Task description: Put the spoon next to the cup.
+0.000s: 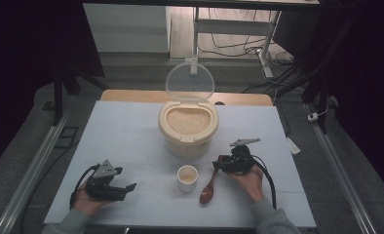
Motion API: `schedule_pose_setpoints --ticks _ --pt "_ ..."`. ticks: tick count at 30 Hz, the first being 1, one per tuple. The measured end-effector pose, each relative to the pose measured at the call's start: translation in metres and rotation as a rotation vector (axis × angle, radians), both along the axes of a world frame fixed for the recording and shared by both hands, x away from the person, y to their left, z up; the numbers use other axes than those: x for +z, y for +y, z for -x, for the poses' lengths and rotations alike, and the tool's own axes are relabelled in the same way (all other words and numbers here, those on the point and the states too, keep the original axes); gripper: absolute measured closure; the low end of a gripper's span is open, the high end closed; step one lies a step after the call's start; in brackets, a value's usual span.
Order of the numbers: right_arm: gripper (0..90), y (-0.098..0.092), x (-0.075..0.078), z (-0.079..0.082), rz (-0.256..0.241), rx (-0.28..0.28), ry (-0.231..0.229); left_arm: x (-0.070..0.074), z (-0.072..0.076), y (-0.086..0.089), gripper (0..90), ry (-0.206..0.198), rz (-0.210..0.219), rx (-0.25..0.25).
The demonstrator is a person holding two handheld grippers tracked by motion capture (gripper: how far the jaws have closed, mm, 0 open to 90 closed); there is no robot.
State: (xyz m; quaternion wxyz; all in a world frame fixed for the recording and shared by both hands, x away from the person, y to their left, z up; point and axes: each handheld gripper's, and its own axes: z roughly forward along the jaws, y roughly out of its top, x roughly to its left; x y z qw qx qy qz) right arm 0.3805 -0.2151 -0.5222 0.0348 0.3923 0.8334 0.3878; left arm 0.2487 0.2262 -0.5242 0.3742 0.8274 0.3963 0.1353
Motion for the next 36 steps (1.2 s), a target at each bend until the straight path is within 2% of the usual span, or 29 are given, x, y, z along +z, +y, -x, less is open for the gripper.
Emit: schedule_pose_setpoints --ticks 9,15,18,23,30,36 --pt "40.5 0.004 0.000 0.003 0.061 -0.002 -0.062 0.000 0.000 0.000 19.4 0.000 0.000 0.000" --pt "36.7 0.001 0.006 0.005 0.057 -0.040 -0.110 0.000 0.000 0.000 19.3 -0.002 0.000 0.000" --pt "39.0 -0.005 0.011 0.009 0.044 -0.043 -0.147 0.000 0.000 0.001 19.4 -0.002 0.002 0.001" --pt "39.9 -0.017 0.019 0.024 0.026 0.000 -0.206 0.000 0.000 0.001 19.3 -0.001 0.002 0.002" --pt "39.8 -0.040 0.027 0.045 -0.031 0.034 -0.238 0.001 0.000 0.001 19.3 -0.004 0.007 0.005" --pt "40.1 -0.062 0.028 0.059 -0.042 0.043 -0.242 0.001 0.001 0.001 19.2 -0.006 0.010 0.008"
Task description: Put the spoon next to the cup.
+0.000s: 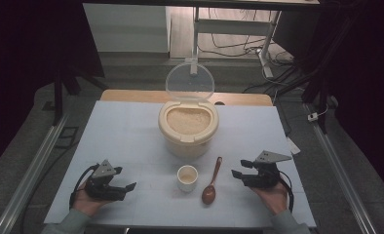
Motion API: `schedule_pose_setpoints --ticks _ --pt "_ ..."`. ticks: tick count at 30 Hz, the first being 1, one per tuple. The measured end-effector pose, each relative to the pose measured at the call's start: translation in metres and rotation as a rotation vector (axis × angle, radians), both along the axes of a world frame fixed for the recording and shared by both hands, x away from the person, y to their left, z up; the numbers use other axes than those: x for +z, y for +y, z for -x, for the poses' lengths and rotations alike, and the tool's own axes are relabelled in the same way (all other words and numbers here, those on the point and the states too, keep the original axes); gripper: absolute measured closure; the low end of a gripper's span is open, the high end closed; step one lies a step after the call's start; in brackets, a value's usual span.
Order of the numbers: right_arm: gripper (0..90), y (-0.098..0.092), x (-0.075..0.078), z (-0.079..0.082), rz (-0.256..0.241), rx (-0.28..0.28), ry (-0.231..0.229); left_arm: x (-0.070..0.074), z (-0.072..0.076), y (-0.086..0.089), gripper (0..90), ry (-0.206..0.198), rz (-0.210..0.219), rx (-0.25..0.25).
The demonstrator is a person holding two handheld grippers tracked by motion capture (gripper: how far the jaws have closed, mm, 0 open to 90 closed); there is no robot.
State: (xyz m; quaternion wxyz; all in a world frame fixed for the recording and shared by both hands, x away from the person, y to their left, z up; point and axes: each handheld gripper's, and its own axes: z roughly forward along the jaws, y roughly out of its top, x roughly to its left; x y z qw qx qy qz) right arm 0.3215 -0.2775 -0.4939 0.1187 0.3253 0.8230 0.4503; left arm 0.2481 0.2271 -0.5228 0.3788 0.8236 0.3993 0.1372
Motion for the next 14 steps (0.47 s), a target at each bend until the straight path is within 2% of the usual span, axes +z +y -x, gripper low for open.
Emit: schedule_pose_setpoints --ticks 7,14 --pt "40.7 -0.018 -0.001 0.011 -0.003 0.008 -0.011 0.000 0.000 0.001 19.1 0.000 0.004 0.006" --pt "40.7 -0.025 -0.001 0.016 0.009 0.003 -0.019 0.001 0.000 0.002 18.9 0.000 0.009 0.011"
